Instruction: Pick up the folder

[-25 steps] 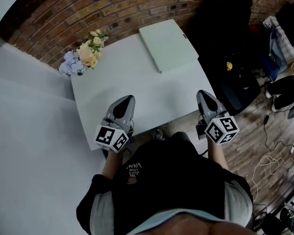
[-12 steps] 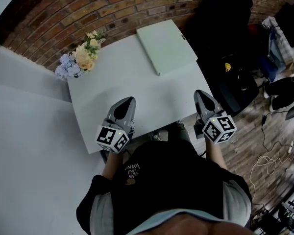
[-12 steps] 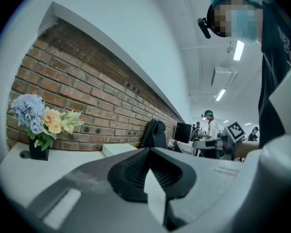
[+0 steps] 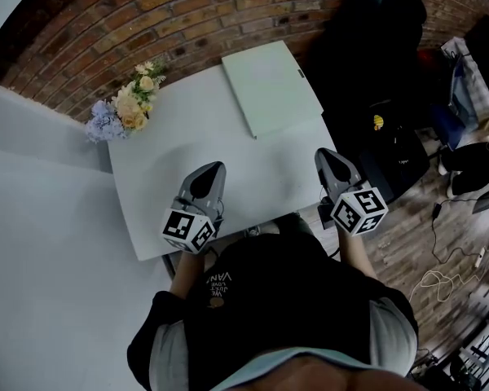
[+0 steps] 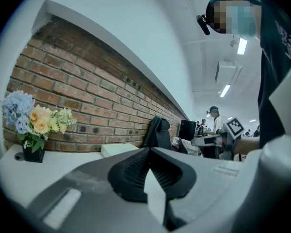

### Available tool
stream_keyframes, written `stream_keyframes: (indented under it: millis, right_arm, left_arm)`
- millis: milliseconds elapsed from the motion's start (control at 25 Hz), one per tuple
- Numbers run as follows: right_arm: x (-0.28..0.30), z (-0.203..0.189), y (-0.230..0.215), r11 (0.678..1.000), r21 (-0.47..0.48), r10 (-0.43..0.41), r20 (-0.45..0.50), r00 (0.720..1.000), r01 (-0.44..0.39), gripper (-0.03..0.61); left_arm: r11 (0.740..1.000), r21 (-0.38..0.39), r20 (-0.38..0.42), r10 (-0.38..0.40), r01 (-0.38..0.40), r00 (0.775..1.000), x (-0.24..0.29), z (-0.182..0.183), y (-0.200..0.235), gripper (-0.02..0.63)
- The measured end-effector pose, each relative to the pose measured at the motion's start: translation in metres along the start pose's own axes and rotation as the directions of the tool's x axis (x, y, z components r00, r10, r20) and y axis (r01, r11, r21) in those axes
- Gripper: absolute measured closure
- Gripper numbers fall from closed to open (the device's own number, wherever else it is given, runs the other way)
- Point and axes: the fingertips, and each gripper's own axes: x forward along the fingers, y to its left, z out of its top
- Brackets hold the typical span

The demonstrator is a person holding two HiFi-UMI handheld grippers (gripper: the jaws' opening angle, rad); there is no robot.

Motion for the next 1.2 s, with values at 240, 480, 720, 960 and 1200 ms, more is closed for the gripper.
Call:
stream_keyframes:
  millis: [240, 480, 720, 960, 1200]
  right_arm:
    - [0.017, 0.003, -0.028, 1.0, 0.001, 0.021, -0.031, 0.999, -0.021, 0.58]
    - [0.035, 0.004, -0.056, 0.999, 0.004, 0.039, -0.067, 0.997, -0.039, 0.581]
    - [0.055, 0.007, -0.081, 0.999, -0.002, 0.04, -0.091, 0.995, -0.04, 0.58]
    - [0.078, 0.005, -0.1, 0.999, -0.01, 0.047, -0.12, 0.992, -0.049, 0.58]
    - [0.1, 0.004, -0.116, 0.999, -0.02, 0.047, -0.141, 0.989, -0.05, 0.58]
  left_arm:
    - [1.0, 0.001, -0.028, 0.018, -0.018, 0.999, 0.032, -0.005, 0.002, 0.612]
    - [0.999, 0.021, -0.05, 0.025, -0.024, 0.998, 0.067, -0.005, 0.004, 0.614]
    - [1.0, 0.002, -0.085, 0.023, -0.022, 0.996, 0.095, -0.015, 0.009, 0.612]
    - [1.0, -0.005, -0.114, 0.024, -0.024, 0.993, 0.12, -0.026, 0.017, 0.614]
    - [0.998, -0.006, -0.123, 0.055, -0.056, 0.991, 0.138, -0.033, 0.033, 0.614]
